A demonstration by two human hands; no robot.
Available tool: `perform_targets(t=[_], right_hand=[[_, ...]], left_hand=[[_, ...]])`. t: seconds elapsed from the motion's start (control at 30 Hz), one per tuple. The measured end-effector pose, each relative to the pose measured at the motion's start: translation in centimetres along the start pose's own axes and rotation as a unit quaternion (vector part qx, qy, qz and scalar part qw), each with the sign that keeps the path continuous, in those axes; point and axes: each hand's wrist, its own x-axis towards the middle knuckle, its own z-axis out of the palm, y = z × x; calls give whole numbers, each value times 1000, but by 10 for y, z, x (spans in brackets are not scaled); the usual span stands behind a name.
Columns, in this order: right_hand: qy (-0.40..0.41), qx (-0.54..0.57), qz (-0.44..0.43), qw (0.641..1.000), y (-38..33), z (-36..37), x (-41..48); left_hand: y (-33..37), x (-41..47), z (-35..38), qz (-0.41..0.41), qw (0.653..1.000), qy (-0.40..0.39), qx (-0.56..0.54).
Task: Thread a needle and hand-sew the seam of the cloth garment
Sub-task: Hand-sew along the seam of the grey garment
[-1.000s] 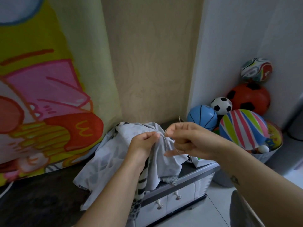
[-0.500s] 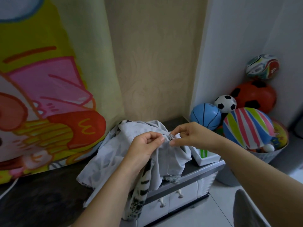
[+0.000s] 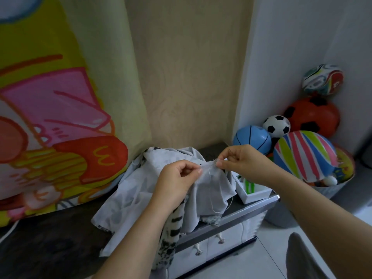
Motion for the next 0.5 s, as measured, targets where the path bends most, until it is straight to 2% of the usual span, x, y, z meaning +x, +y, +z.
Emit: perform_targets(t=[0.17, 0.27, 0.37, 0.43, 0.5], right_hand=[[7, -69, 32, 997, 5, 1, 1], [44, -11, 53, 998, -1, -3, -3], [82, 46, 27, 995, -12, -2, -9], [29, 27, 38, 998, -15, 0, -12], [-89, -9, 71, 994, -16, 5, -17]], left_hand=[[0, 1, 8, -75, 996, -13, -37], [-1, 1, 7, -95, 994, -22, -44], [-2, 0, 4, -109, 993, -25, -33], [-3, 0, 4, -110, 993, -26, -44], [-4, 0, 3, -109, 992, -24, -53]])
